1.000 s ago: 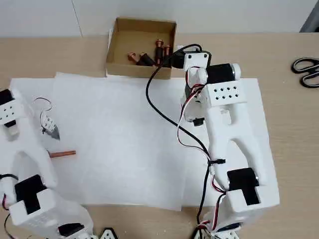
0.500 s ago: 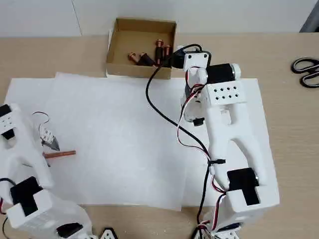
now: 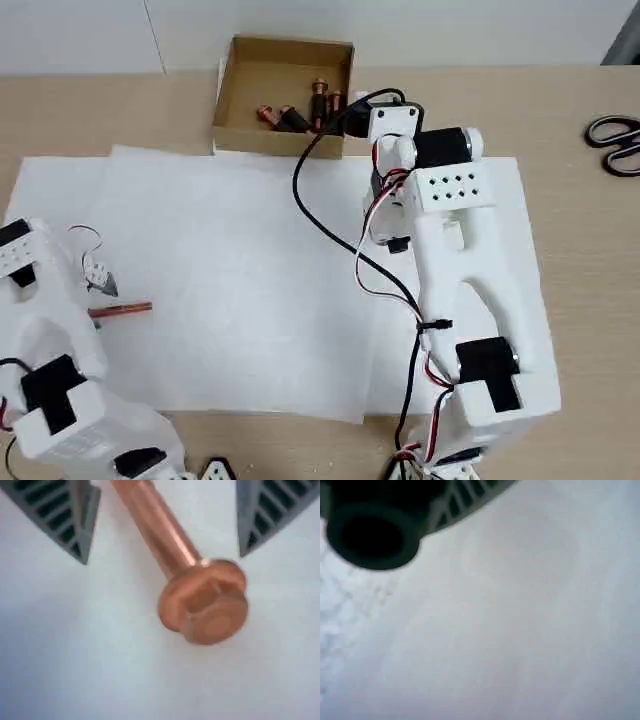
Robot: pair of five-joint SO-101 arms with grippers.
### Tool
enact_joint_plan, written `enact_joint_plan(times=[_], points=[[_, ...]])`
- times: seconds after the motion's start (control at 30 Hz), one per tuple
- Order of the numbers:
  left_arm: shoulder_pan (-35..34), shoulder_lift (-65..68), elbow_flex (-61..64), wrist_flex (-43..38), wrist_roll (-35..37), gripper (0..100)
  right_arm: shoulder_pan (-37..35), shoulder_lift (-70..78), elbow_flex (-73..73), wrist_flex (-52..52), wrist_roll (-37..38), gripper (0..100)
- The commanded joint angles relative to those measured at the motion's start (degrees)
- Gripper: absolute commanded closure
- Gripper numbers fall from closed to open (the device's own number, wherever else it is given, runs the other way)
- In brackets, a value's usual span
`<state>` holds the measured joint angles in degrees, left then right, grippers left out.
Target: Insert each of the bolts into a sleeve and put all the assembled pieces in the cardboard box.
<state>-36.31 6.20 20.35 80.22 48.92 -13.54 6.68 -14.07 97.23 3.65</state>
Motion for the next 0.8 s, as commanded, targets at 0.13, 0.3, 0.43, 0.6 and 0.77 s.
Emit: enact_joint_plan(times=[0.13, 0.3, 0.43, 0.6, 0.77], points=[[-0.18, -2.29, 2.51, -5.63, 0.09, 94, 0.31, -3.30, -0.18, 0.13, 0.44, 99.5], [-0.18, -2.29, 3.21, -6.77, 0.09, 96, 0.31, -3.30, -0.18, 0.13, 0.44, 99.5], [-0.09, -2.29, 3.21, -6.77, 0.09, 96, 0.31, -3.30, -0.18, 0.13, 0.44, 99.5], [0.18, -2.55, 2.95, -6.42, -0.09, 97, 0.31, -3.30, -0.18, 0.13, 0.44, 99.5], [1.49, -5.01, -1.36, -1.85, -4.31, 99, 0.31, -3.30, -0.18, 0.13, 0.44, 99.5]])
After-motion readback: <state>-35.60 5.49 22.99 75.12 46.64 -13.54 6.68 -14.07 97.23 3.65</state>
